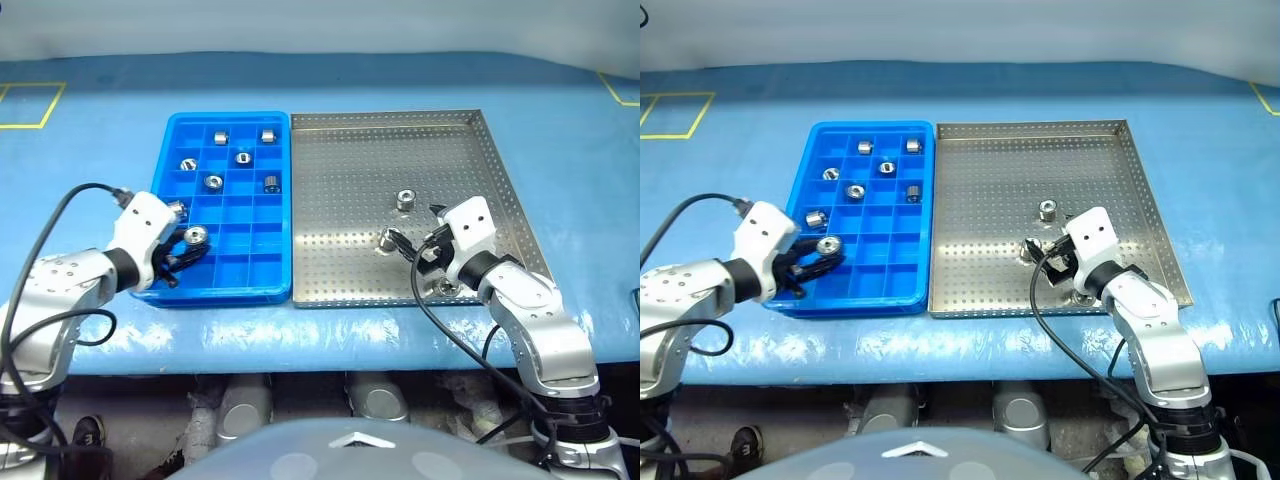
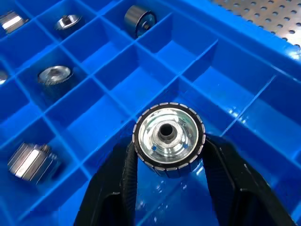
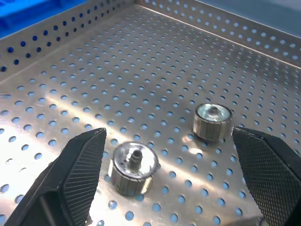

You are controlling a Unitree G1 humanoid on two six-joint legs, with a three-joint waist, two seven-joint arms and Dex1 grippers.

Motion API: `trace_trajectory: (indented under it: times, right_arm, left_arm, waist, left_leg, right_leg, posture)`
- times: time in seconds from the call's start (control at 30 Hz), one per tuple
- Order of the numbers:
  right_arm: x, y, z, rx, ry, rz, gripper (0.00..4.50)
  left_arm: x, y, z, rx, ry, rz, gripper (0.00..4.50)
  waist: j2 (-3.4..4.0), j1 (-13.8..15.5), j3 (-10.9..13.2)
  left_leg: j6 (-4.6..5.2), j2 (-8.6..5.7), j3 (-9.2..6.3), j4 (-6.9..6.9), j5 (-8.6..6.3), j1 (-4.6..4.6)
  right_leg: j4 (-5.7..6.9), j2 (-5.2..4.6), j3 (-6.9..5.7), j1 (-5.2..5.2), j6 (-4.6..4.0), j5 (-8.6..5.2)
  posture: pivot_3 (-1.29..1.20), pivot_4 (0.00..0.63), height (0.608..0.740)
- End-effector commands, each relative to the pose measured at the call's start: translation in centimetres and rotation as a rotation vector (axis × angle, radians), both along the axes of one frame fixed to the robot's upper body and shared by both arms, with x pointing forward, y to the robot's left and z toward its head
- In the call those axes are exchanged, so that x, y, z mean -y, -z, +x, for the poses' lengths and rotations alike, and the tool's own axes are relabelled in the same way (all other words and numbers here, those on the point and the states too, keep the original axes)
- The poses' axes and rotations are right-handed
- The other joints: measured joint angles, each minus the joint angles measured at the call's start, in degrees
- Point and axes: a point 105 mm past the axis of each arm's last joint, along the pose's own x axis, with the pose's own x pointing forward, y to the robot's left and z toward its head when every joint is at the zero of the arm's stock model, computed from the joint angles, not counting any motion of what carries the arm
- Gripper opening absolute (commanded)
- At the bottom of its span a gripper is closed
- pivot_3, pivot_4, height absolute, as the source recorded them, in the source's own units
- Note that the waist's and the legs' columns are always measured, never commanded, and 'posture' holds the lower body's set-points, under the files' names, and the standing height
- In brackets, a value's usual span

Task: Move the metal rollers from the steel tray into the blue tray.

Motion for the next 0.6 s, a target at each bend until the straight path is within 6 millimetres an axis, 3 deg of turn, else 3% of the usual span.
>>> trace_trajectory:
  times: [0.03,0.2,0.3,0.4,0.47,0.6]
  right_arm:
    - [-0.9,-2.6,-0.3,0.086,-0.039,0.067,4.50]
    - [-1.2,-3.7,-0.4,0.114,-0.060,0.071,4.50]
    - [-1.2,-3.9,-0.3,0.117,-0.057,0.068,4.50]
    - [-1.3,-3.9,-0.3,0.118,-0.054,0.061,4.50]
    - [-1.2,-3.9,-0.3,0.118,-0.046,0.062,4.50]
    - [-0.4,-3.8,-0.4,0.118,0.000,0.056,4.50]
  left_arm:
    - [-1.8,-0.3,-0.4,0.022,-0.070,0.050,1.74]
    - [-2.2,0.6,-1.0,-0.008,-0.083,0.049,1.74]
    - [-2.5,1.1,-0.8,-0.019,-0.100,0.044,2.70]
    - [-1.9,0.2,0.1,0.027,-0.091,0.004,3.65]
    - [-0.7,-1.4,0.7,0.092,-0.049,-0.104,4.23]
    - [4.5,-5.1,2.1,0.219,0.154,-0.406,4.23]
  waist:
    - [0.00,0.7,0.0]
    - [-0.02,1.4,0.0]
    - [-0.01,1.4,0.0]
    - [0.00,1.3,0.0]
    - [0.00,1.3,0.0]
    - [-0.02,1.5,0.0]
  left_leg:
    - [0.00,0.00,0.00,0.00,0.00,0.00]
    - [-0.02,0.00,0.00,0.01,-0.01,0.01]
    - [-0.02,0.02,0.03,0.01,-0.01,0.05]
    - [-0.02,0.09,0.04,0.00,-0.01,0.08]
    - [-0.02,0.13,0.04,0.00,-0.01,0.08]
    - [-0.02,0.06,0.02,0.05,-0.01,0.00]
  right_leg:
    - [0.00,0.00,0.00,0.00,0.00,0.00]
    - [-0.02,-0.04,-0.03,0.03,-0.02,-0.01]
    - [0.00,-0.04,-0.02,0.04,-0.04,-0.02]
    - [0.06,0.01,-0.07,0.02,-0.11,-0.05]
    - [0.06,0.04,-0.09,0.02,-0.12,-0.05]
    - [0.03,-0.01,-0.13,0.03,-0.09,-0.02]
  posture:
    - [-0.02,0.150,0.740]
    - [-0.02,0.150,0.740]
    - [-0.02,0.150,0.740]
    - [-0.05,0.150,0.740]
    - [-0.05,0.150,0.740]
    - [-0.09,0.150,0.740]
